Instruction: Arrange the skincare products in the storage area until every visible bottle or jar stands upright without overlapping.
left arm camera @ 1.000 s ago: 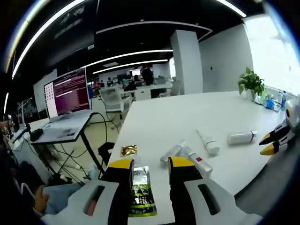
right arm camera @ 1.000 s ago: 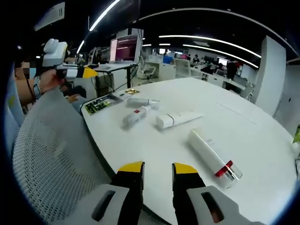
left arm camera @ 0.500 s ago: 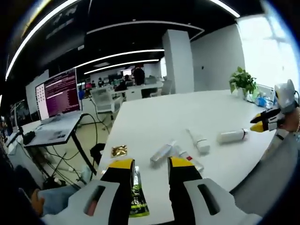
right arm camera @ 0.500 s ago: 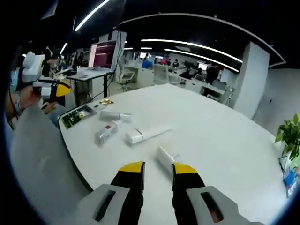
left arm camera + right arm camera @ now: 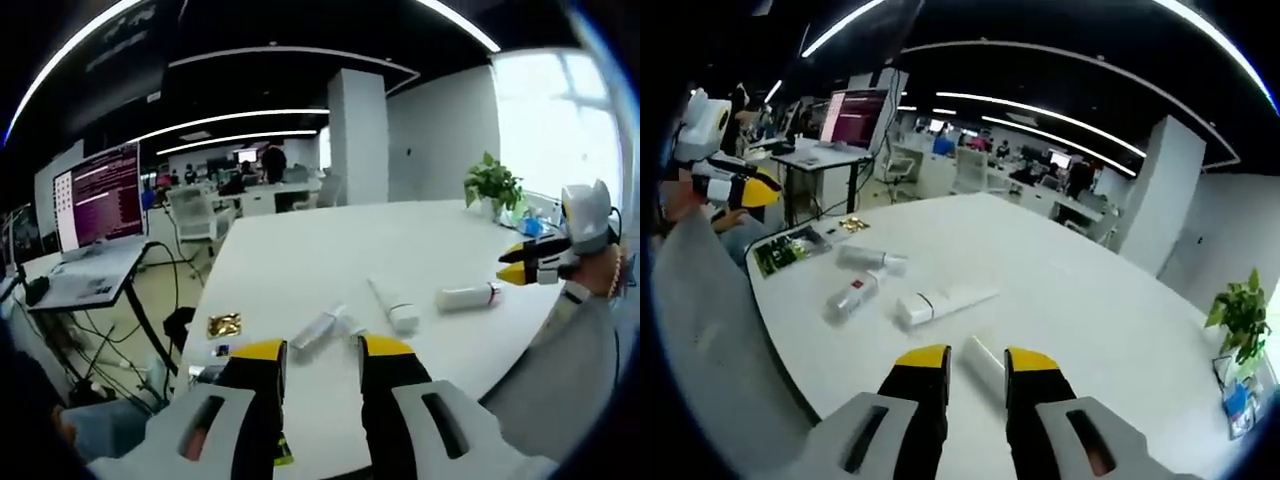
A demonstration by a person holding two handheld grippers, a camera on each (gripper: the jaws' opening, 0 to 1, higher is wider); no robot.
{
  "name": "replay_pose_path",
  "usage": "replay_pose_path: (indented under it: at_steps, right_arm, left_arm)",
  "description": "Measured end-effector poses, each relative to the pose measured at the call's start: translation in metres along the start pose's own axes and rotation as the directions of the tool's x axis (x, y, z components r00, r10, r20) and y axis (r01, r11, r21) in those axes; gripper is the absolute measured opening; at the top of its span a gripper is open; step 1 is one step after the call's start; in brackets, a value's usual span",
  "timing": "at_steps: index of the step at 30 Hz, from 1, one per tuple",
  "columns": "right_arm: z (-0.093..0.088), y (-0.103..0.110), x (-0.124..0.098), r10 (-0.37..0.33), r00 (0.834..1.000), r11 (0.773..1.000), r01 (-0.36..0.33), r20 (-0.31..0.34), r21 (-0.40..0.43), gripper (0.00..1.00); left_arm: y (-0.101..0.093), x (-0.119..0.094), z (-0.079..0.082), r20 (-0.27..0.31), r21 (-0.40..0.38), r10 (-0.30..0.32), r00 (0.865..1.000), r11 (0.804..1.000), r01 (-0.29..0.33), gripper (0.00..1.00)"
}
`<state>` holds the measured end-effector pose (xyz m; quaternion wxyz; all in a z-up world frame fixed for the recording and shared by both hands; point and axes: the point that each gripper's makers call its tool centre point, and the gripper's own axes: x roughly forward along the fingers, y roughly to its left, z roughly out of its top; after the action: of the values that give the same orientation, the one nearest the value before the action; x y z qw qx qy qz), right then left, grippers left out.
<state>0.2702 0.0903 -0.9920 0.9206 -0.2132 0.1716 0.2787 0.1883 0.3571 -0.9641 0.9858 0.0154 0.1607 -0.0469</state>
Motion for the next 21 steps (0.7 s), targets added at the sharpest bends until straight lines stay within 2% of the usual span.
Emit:
replay_pose_path:
  at_steps: [7,21]
  right_arm:
    - [-0.01,-0.005,0.001,-0.025,0.998,1.0,0.024,-0.052,-0.012,0.15]
    - [-0.014,-0.002,0.0,-0.016,0.997,1.0,0.014,-0.076,-0.027,0.14]
  left_arm:
    - [-0.003,-0.001,-0.001,-0.001,0.013,-0.008,1.0,1.0,0.008,0.22]
    - [-0.003,-0.001,-0.002,-0.008,0.038,0.007,1.0,0.999,-0.007,0.22]
